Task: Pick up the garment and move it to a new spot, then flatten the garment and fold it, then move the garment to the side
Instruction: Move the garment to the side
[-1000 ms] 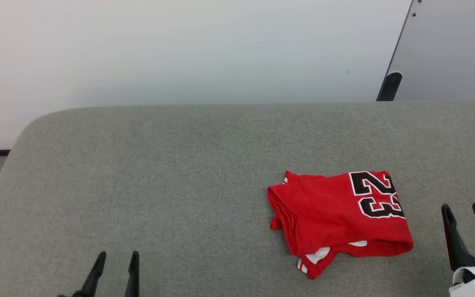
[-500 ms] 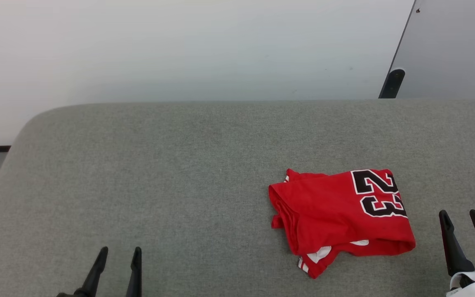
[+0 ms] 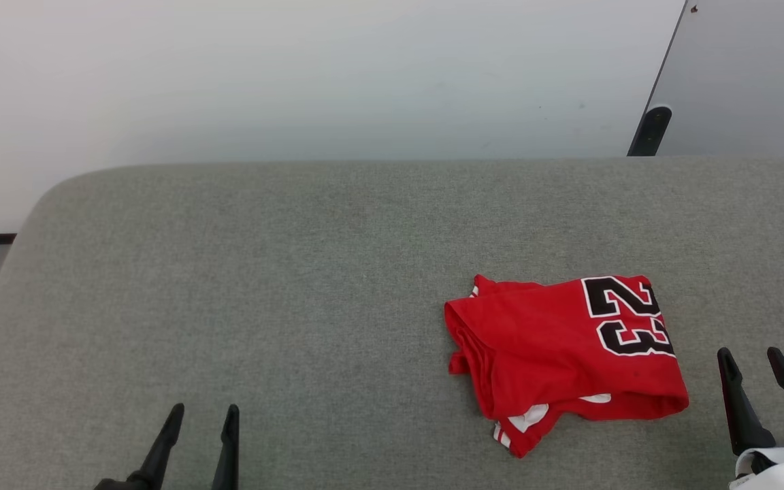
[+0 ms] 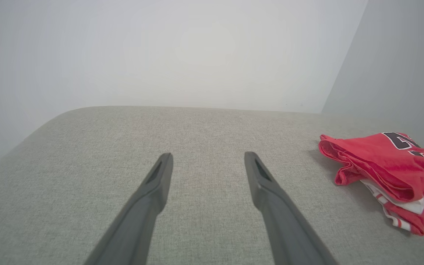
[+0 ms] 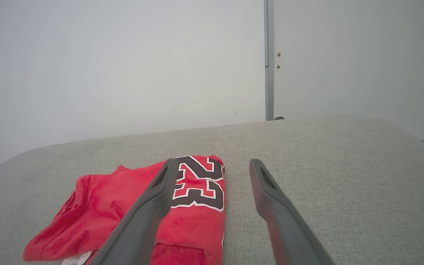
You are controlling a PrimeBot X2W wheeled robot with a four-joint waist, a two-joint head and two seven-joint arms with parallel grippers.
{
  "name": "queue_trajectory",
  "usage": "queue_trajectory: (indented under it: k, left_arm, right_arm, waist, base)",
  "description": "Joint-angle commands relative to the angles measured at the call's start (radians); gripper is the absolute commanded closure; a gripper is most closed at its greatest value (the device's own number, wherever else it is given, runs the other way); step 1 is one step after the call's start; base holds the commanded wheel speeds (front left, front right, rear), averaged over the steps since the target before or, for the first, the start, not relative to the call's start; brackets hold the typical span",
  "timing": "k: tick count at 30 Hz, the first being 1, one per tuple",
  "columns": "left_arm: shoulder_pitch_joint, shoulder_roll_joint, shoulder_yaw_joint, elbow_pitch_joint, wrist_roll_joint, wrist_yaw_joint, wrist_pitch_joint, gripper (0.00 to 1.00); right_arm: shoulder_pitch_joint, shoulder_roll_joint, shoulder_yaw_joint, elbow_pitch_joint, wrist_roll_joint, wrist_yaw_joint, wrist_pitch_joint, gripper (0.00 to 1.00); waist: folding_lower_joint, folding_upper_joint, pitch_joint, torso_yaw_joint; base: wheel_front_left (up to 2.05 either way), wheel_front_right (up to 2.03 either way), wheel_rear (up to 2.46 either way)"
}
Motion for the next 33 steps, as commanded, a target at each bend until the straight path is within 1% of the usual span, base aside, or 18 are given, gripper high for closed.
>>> queue_trajectory:
  k: [1, 5, 8, 11, 14, 19, 22, 24, 26, 27, 29, 31, 33]
  left_arm:
    - [-0.011, 0.003, -0.001, 0.000, -0.006, 0.003, 0.001, 0.00]
    - [-0.019, 0.003, -0.004, -0.006, -0.009, 0.006, 0.001, 0.00]
    - [-0.028, -0.003, -0.007, -0.007, -0.013, 0.005, 0.000, 0.00]
    - [-0.052, -0.008, -0.014, -0.003, -0.019, 0.001, -0.002, 0.00]
    - [-0.081, -0.010, -0.024, 0.006, -0.021, -0.003, -0.005, 0.00]
    - [-0.144, -0.019, -0.045, 0.029, -0.015, -0.014, -0.008, 0.00]
    - [-0.174, -0.027, -0.050, 0.040, -0.018, -0.016, -0.011, 0.00]
    - [-0.192, -0.032, -0.053, 0.050, -0.019, -0.019, -0.012, 0.00]
    - [-0.206, -0.037, -0.057, 0.061, -0.017, -0.022, -0.013, 0.00]
    - [-0.214, -0.038, -0.059, 0.065, -0.015, -0.024, -0.014, 0.00]
    - [-0.230, -0.043, -0.063, 0.071, -0.011, -0.027, -0.015, 0.00]
    - [-0.244, -0.047, -0.066, 0.072, -0.007, -0.031, -0.015, 0.00]
    - [-0.251, -0.050, -0.067, 0.073, -0.003, -0.033, -0.015, 0.00]
  right_arm:
    - [-0.009, 0.003, 0.002, 0.001, 0.000, -0.002, 0.000, 0.00]
    - [-0.038, -0.005, 0.021, -0.006, 0.016, -0.002, 0.026, 0.00]
    - [-0.102, -0.042, 0.075, -0.003, 0.027, -0.002, 0.129, 0.00]
    - [-0.200, -0.094, 0.152, 0.006, 0.030, -0.002, 0.297, 0.00]
    - [-0.310, -0.141, 0.207, 0.025, 0.082, -0.002, 0.504, 0.00]
    - [-0.435, -0.216, 0.223, 0.053, 0.161, -0.002, 0.811, 0.00]
    - [-0.462, -0.252, 0.196, 0.062, 0.189, -0.002, 0.947, 0.00]
    - [-0.465, -0.255, 0.184, 0.067, 0.201, -0.002, 1.009, 0.00]
    - [-0.461, -0.262, 0.188, 0.063, 0.211, -0.002, 1.048, 0.00]
    - [-0.458, -0.254, 0.190, 0.062, 0.224, -0.002, 1.063, 0.00]
    - [-0.451, -0.234, 0.185, 0.063, 0.237, -0.002, 1.083, 0.00]
    - [-0.447, -0.231, 0.182, 0.065, 0.224, -0.002, 1.090, 0.00]
    - [-0.434, -0.215, 0.183, 0.071, 0.218, -0.002, 1.095, 0.00]
  waist:
    - [0.0000, 0.0000, 0.002, 0.001]
    - [0.0000, 0.0000, 0.014, 0.005]
    - [0.0000, 0.0000, 0.036, -0.002]
    - [0.0000, 0.0000, 0.070, -0.006]
    - [0.0000, 0.0000, 0.113, -0.006]
    - [0.0000, 0.0000, 0.172, 0.015]
    - [0.0000, 0.0000, 0.203, 0.026]
    - [0.0000, 0.0000, 0.221, 0.034]
    - [0.0000, 0.0000, 0.239, 0.041]
    - [0.0000, 0.0000, 0.247, 0.043]
    - [0.0000, 0.0000, 0.261, 0.047]
    - [0.0000, 0.0000, 0.272, 0.054]
    - [0.0000, 0.0000, 0.278, 0.058]
  base:
    - [0.00, 0.00, 0.00]
    - [0.00, 0.00, 0.00]
    - [0.00, 0.00, 0.00]
    - [0.00, 0.00, 0.00]
    - [0.00, 0.00, 0.00]
    - [0.00, 0.00, 0.00]
    - [0.00, 0.00, 0.00]
    - [0.00, 0.00, 0.00]
    - [0.00, 0.00, 0.00]
    - [0.00, 0.00, 0.00]
    - [0.00, 0.00, 0.00]
    - [0.00, 0.00, 0.00]
    - [0.00, 0.00, 0.00]
